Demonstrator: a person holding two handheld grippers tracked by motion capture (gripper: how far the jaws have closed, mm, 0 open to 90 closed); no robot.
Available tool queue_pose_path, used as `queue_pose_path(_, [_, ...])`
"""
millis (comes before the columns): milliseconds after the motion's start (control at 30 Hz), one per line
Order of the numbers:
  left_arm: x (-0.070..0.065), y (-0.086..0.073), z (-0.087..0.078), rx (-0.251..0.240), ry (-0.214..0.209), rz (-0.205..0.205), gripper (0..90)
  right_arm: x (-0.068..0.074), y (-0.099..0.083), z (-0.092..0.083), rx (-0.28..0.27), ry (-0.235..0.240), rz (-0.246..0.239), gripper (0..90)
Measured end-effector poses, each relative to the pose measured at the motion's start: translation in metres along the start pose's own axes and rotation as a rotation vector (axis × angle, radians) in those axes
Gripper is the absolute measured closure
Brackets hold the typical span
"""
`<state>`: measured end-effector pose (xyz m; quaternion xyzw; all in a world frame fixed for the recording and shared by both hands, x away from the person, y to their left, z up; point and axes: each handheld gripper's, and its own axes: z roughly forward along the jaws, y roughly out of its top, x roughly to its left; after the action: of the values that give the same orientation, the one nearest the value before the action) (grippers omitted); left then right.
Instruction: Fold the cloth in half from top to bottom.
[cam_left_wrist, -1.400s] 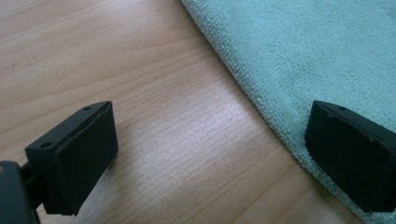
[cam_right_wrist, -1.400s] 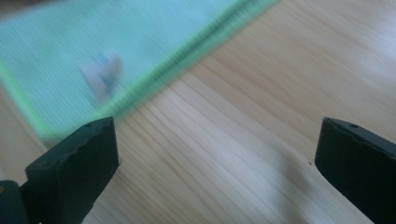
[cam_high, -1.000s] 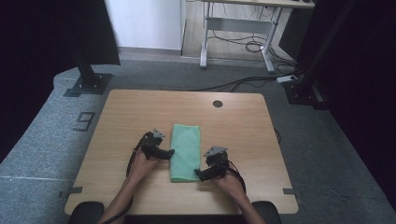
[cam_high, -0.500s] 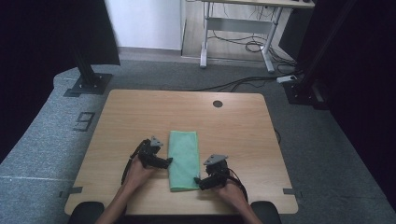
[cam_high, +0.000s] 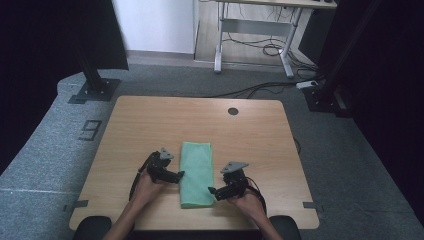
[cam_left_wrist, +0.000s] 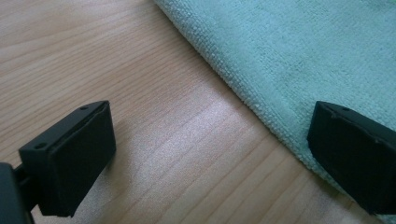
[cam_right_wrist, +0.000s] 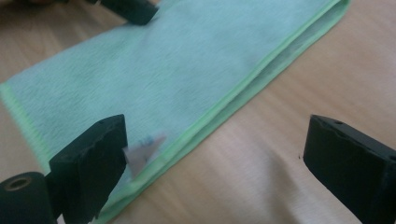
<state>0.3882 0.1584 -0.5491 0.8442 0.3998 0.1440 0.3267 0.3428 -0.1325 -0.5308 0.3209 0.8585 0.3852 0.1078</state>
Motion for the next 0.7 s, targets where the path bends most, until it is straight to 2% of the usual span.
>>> queue_pose_path(200, [0.000, 0.000, 0.000, 0.000, 0.000, 0.000, 0.8, -0.021, 0.013, 0.010, 0.008, -0.012, 0.028, 6.5])
queue_pose_path(433, [0.000, 0.000, 0.000, 0.002, 0.001, 0.002, 0.7, -0.039, 0.030, 0.025, -0.004, -0.021, 0.037, 14.3])
queue_pose_path(600, [0.000, 0.000, 0.000, 0.001, 0.002, -0.001, 0.7, -0.050, 0.047, 0.032, 0.001, -0.040, 0.016, 23.4])
queue_pose_path(700, [0.000, 0.000, 0.000, 0.001, 0.002, -0.003, 0.7, -0.059, 0.058, 0.037, 0.004, -0.046, 0.020, 31.6])
